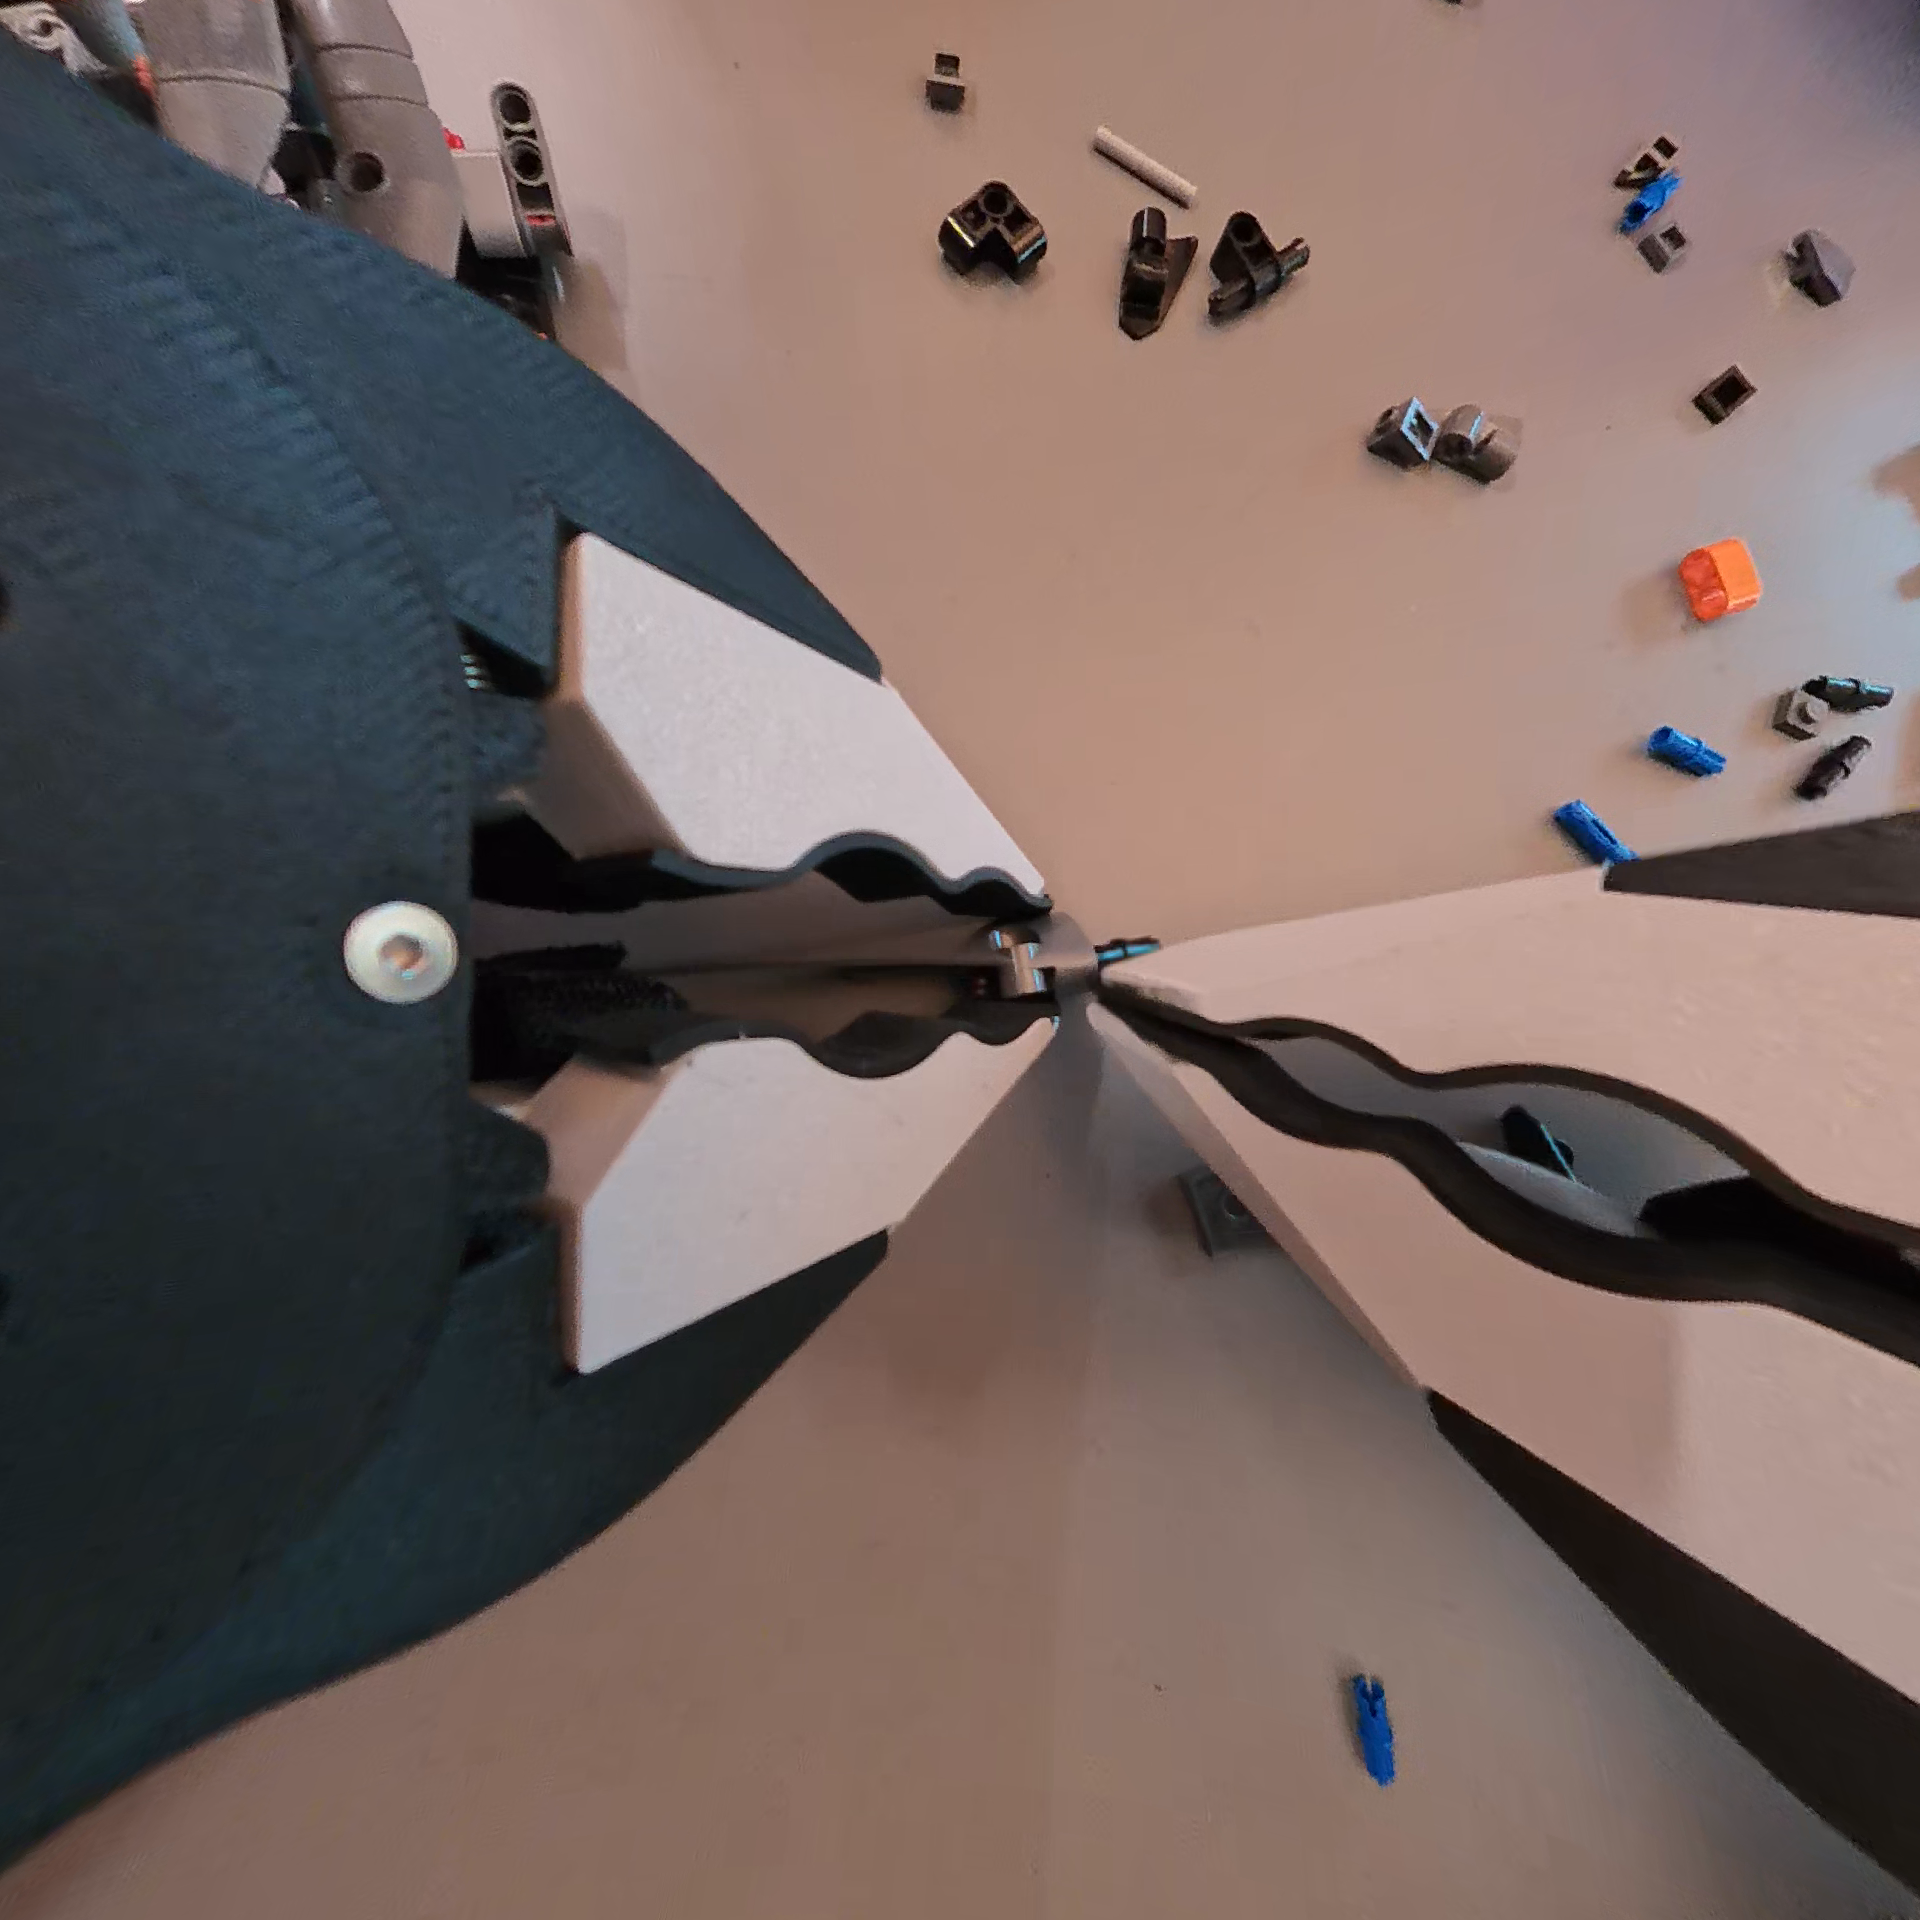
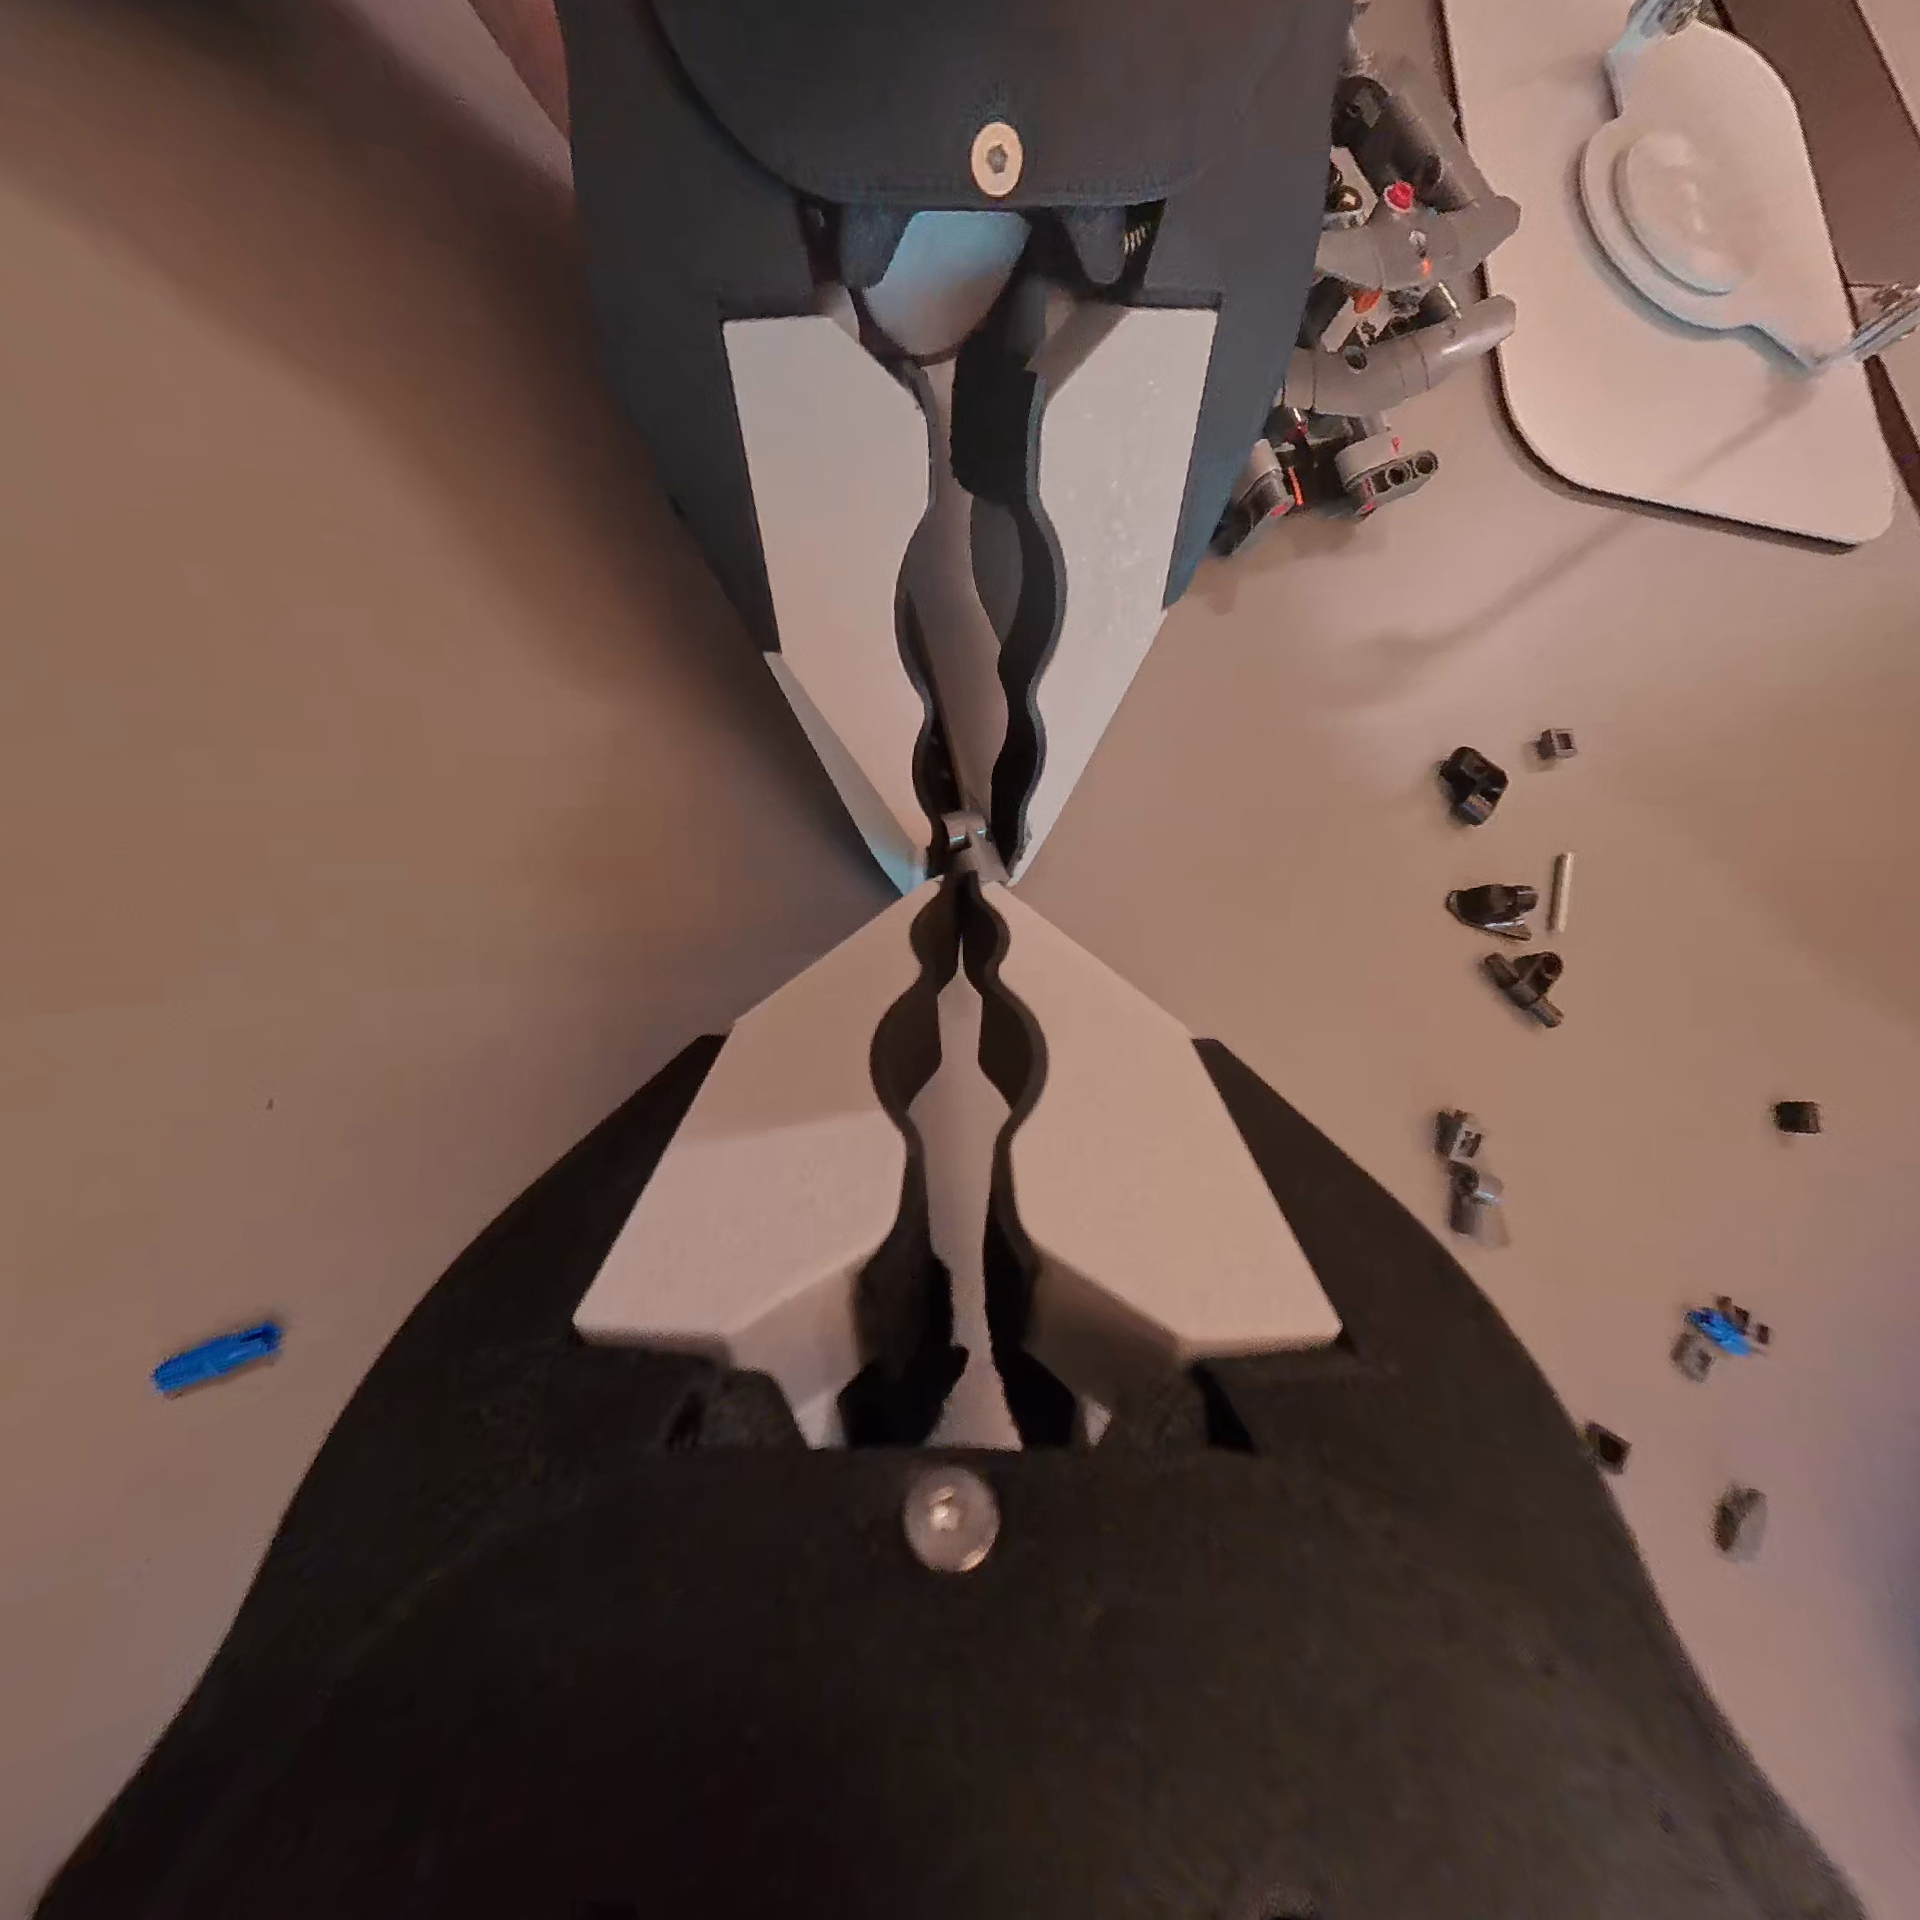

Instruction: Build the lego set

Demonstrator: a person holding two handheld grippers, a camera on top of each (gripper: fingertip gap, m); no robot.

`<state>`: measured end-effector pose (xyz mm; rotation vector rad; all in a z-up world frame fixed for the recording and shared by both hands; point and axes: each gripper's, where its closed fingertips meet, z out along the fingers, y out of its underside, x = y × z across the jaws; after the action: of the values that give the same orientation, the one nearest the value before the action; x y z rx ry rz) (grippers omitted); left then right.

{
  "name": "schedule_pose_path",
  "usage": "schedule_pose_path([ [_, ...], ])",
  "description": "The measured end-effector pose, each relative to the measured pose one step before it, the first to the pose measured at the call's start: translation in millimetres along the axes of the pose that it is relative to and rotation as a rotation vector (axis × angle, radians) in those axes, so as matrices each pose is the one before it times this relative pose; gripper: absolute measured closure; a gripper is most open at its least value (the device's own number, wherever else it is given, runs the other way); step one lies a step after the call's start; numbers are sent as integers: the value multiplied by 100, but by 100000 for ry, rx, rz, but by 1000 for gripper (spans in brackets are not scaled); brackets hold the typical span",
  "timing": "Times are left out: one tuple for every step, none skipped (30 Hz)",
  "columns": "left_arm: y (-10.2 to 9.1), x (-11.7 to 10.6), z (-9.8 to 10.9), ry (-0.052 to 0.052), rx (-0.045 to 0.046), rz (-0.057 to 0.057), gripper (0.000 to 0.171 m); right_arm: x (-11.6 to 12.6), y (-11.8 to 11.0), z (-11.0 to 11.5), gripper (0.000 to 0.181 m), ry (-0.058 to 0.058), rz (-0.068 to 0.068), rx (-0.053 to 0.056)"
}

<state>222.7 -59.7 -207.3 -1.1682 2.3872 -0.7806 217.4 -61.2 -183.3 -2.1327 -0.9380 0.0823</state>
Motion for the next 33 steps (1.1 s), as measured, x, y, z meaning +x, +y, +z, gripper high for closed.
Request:
schedule_pose_path([
  [-3, -24, 4, -274, -121, 257, 158, -123, 77, 26, 181, -1339, 1916, 1289],
  [-2, 3, 2, -189, -123, 240, 158, -52, 188, 31, 181, -1122, 1698, 831],
  [-2, 3, 1, -33, -25, 14, 158, 102, 247, -29, 181, -65, 1340, 276],
  [-5, -3, 2, 161, 136, -176, 158, 23, 55, -92, 181, -337, 840, 1057],
  [-2, -5, -1, 281, 228, -252, 158, -112, -139, -163, 181, -1216, 1326, 2045],
  [-2, 4, 13, 309, 185, -287, 158, -88, -122, -157, 181, -1307, 1546, 1755],
  [5, 1, -2, 169, 30, -110, 158, 73, 190, -70, 181, -255, 892, -242],
  [0, -2, 1, -7, -38, 128, 158, 296, 237, -93, 181, 1446, -613, -552],
  [-4, -2, 1, -56, 1, 234, 158, 310, 62, -128, 181, 1150, -322, 406],
  [0, 5, -2, 45, 43, 102, 158, 261, 22, -101, 177, 6, 634, 260],
  [0, 1, -1, 111, 74, -14, 158, 308, 186, -51, 175, 49, 536, -944],
  [-6, 3, 2, 99, 80, 42, 158, 247, 231, 32, 172, -392, 110, -817],
  [-3, -3, 1, 62, 59, 57, 158, 71, 187, 131, 168, -1773, 637, -97],
  [0, -1, -1, 52, 36, 5, 158, -23, 147, 214, 167, -2528, 1098, 463],
  [1, 3, -3, 4, 34, 45, 158, -40, 296, 275, 165, -2362, 907, -517],
  [-3, 6, 2, -3, -12, 30, 158, 15, 288, 244, 165, -1250, 134, -1091],
  [0, 1, 0, 16, -2, 25, 158, -61, -14, 155, 167, -964, -428, 345],
  [3, -6, -3, 58, 54, -33, 158, -154, -220, 98, 170, -1335, 340, 1211],
  [3, -1, 11, 99, 56, -85, 158, -111, -156, 103, 173, -1058, 643, 544],
  [0, 3, -1, 59, 36, -41, 158, -87, -57, 95, 175, -496, -228, -23],
  [-10, -2, -6, 3, 29, 26, 158, -104, -35, 49, 179, -490, -431, 184],
  [10, 0, 6, 1, -23, 7, 158, 20, -34, 28, 179, 90, 88, 296],
  [-7, -3, -6, -41, -28, 61, 158, -4, 1, -1, 179, -148, 167, 179],
  [-4, -3, 3, -77, -45, 113, 158, -10, -30, -61, 180, 120, -281, 169],
  [1, -1, 1, -76, -82, 88, 158, 31, -31, -58, 180, 632, -755, -236],
  [-3, 1, 1, -121, -47, 168, 158, -8, -12, -65, 180, 867, -1238, -879],
  [4, 2, -3, -83, -61, 113, 158, 26, -17, -57, 180, 1361, -1931, -1287],
  [-8, -4, -2, 12, -73, -101, 158, 48, 24, -4, 181, 1583, -1840, -1581],
  [-4, 9, 5, -2, -50, -97, 158, 8, 39, 38, 181, 1367, -1958, -1823],
  [-3, -6, 2, -64, -11, 70, 158, -51, 68, 65, 181, 1086, -1834, -2070],
  [-9, 4, -6, 8, -19, 55, 158, 30, -8, 56, 181, 1692, -1913, -1572],
  [3, -4, 0, 31, -27, -86, 158, 6, 24, 23, 181, 1240, -1257, -1408],
  [-5, -2, 3, -29, 38, -25, 158, 31, 7, -29, 181, 1065, -746, -952],
])
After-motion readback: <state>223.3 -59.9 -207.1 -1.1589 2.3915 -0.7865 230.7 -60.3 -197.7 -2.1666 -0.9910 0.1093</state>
